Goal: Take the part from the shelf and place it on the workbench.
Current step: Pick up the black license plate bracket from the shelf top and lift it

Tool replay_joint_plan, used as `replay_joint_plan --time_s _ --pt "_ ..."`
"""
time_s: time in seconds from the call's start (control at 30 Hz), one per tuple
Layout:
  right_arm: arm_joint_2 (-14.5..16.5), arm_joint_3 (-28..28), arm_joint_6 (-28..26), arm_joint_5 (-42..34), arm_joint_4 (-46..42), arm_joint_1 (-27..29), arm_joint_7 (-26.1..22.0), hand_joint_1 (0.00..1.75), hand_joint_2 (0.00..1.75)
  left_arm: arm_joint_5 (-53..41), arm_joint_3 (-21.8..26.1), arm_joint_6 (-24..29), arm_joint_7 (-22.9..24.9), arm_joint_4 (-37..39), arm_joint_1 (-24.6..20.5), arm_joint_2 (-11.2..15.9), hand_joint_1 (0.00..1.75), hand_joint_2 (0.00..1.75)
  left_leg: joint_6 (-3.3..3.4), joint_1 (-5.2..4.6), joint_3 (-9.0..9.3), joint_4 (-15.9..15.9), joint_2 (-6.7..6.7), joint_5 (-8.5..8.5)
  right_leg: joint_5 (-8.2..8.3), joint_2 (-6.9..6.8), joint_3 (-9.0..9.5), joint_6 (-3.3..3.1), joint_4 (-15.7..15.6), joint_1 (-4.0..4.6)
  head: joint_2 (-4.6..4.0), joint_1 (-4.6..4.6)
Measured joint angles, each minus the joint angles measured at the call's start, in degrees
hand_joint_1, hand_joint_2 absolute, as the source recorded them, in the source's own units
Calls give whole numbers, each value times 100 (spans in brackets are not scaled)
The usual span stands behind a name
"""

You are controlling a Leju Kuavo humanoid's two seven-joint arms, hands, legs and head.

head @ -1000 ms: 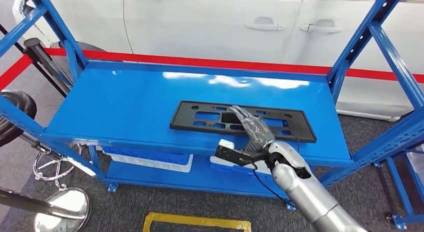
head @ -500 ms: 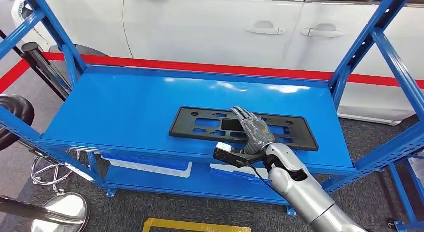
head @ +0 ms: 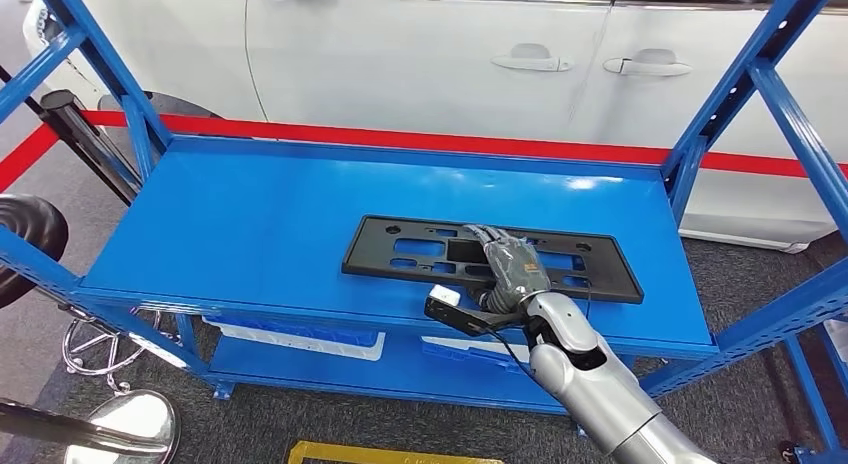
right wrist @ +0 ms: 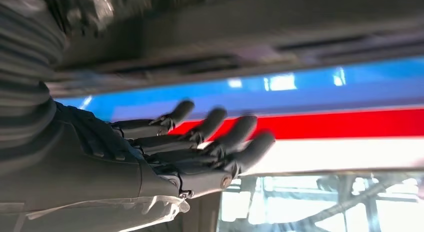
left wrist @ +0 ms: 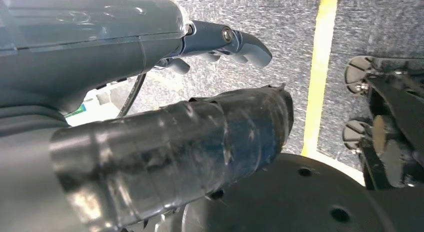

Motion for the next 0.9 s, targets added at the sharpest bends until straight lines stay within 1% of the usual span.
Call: replay_joint_plan --time_s 0.07,0.2,0.37,0.53,0.73,0.87,0.9 --pt "5 -5 -12 31 17 44 18 171 175 0 0 41 -51 0 4 2 0 0 22 5 10 -19 4 7 0 11 -3 -6 2 10 0 0" --pt "4 -14 -19 71 26 98 28 171 175 2 -2 58 -86 0 2 -2 0 0 2 10 47 -62 13 13 -15 22 5 -52 4 22 0 1" --pt "-20 -22 -37 155 -6 109 42 173 175 2 -2 80 -114 1 13 -2 0 0 -76 28 76 -84 12 10 -28 20 24 -82 7 39 0 1" --pt "-105 -38 -10 189 -63 129 61 173 175 18 -2 78 -144 1 18 -3 0 0 -132 37 88 -86 14 5 -28 22 40 -86 8 44 -1 2" --pt "-158 -67 5 197 -91 162 61 175 175 32 -2 76 -154 2 25 -2 0 0 -132 30 88 -73 13 5 -27 20 49 -85 7 36 0 2" --pt "-213 -80 50 207 -150 208 61 175 175 145 10 55 -208 2 31 -2 0 175 -131 27 88 -70 13 4 -27 20 52 -85 6 33 0 2" --pt "-235 -82 55 204 -171 225 53 175 175 173 17 47 -229 2 32 -2 0 175 -130 27 88 -69 13 4 -27 20 52 -85 6 33 0 2"
